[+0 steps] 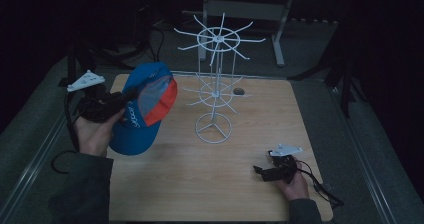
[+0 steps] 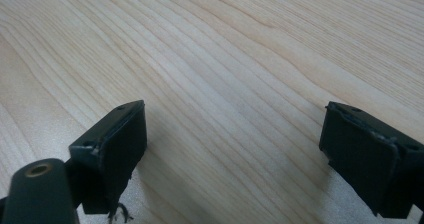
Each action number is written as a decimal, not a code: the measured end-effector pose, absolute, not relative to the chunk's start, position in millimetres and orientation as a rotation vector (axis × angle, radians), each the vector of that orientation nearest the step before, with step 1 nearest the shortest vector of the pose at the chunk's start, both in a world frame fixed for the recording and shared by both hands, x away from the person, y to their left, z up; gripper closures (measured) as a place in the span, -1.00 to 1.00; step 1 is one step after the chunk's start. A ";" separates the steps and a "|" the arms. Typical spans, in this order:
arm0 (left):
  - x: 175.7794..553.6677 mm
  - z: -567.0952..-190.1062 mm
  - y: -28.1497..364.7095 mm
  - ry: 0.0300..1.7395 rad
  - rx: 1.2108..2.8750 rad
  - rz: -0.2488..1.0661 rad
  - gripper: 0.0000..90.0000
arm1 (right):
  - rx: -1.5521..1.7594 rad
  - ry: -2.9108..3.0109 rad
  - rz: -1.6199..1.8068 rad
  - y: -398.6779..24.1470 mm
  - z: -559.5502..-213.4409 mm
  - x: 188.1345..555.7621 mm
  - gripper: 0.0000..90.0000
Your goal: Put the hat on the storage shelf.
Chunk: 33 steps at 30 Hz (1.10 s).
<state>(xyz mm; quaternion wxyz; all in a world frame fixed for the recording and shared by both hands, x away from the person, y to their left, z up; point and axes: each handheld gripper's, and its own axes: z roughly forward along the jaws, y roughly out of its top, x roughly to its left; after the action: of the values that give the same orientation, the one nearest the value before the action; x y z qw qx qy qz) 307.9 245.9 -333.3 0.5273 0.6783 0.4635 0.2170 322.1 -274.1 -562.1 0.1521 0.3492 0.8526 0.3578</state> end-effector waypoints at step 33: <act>314.4 -313.4 255.6 0.975 1.581 0.514 1.00 | 1.003 2.446 1.027 -274.1 -562.1 322.1 -0.75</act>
<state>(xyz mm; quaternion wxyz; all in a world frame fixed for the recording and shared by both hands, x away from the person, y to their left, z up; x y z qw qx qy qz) 314.4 255.6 -313.4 0.5704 0.6738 0.4156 0.2191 322.1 -274.1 -562.1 0.1521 0.3494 0.8525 0.3579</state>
